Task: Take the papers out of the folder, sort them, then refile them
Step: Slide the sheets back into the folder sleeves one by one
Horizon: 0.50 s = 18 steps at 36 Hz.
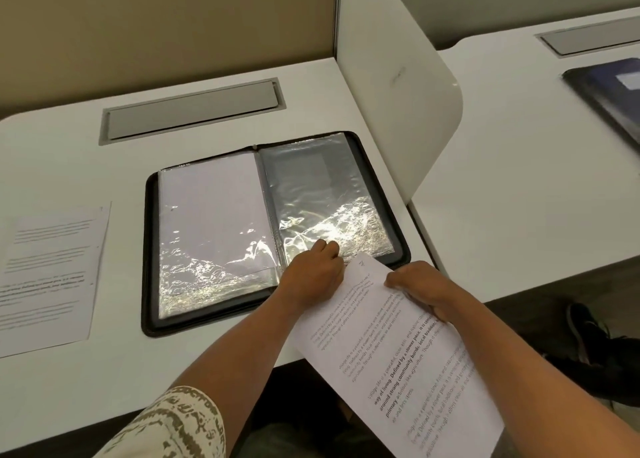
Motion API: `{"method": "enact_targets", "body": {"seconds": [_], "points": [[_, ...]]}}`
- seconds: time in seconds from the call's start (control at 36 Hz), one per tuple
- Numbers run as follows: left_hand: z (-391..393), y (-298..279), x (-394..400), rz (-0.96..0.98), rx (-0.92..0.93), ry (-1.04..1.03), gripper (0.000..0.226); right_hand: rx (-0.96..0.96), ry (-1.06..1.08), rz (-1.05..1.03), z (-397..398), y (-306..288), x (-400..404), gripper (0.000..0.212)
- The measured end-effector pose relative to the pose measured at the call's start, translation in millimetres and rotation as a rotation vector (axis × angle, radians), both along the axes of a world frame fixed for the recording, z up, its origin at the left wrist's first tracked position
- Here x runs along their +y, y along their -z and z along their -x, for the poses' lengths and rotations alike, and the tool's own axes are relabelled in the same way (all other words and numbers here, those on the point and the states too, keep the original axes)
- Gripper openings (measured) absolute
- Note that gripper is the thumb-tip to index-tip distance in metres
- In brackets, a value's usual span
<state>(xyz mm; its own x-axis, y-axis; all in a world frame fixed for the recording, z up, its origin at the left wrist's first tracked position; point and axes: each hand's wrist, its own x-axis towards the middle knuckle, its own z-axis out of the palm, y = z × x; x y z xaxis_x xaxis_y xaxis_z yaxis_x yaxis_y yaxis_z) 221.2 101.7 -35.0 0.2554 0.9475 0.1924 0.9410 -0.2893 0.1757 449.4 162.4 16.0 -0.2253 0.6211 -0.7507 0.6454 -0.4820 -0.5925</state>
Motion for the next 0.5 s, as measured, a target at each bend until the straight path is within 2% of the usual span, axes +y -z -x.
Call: {"method": "enact_targets", "body": {"seconds": [0.08,0.22,0.33,0.44,0.5], "points": [[-0.7,-0.5,0.2,0.015,0.005,-0.004,0.018,0.003,0.034,-0.002,-0.8,1.0,0.7,0.016],[-3.9,-1.8,2.7,0.039,0.032,-0.013,0.018,0.000,0.150,-0.019,-6.3,3.6,6.3,0.035],[-2.8,-6.2,2.9,0.057,0.049,-0.017,0.016,-0.019,0.219,-0.093,-7.4,2.9,7.9,0.026],[-2.3,-7.7,3.1,0.128,0.153,0.018,0.005,-0.065,0.085,-0.239,-10.2,14.0,2.1,0.039],[-4.1,-7.2,3.2,0.161,0.185,0.022,0.008,-0.122,-0.021,-0.380,-10.8,20.8,-3.5,0.035]]}}
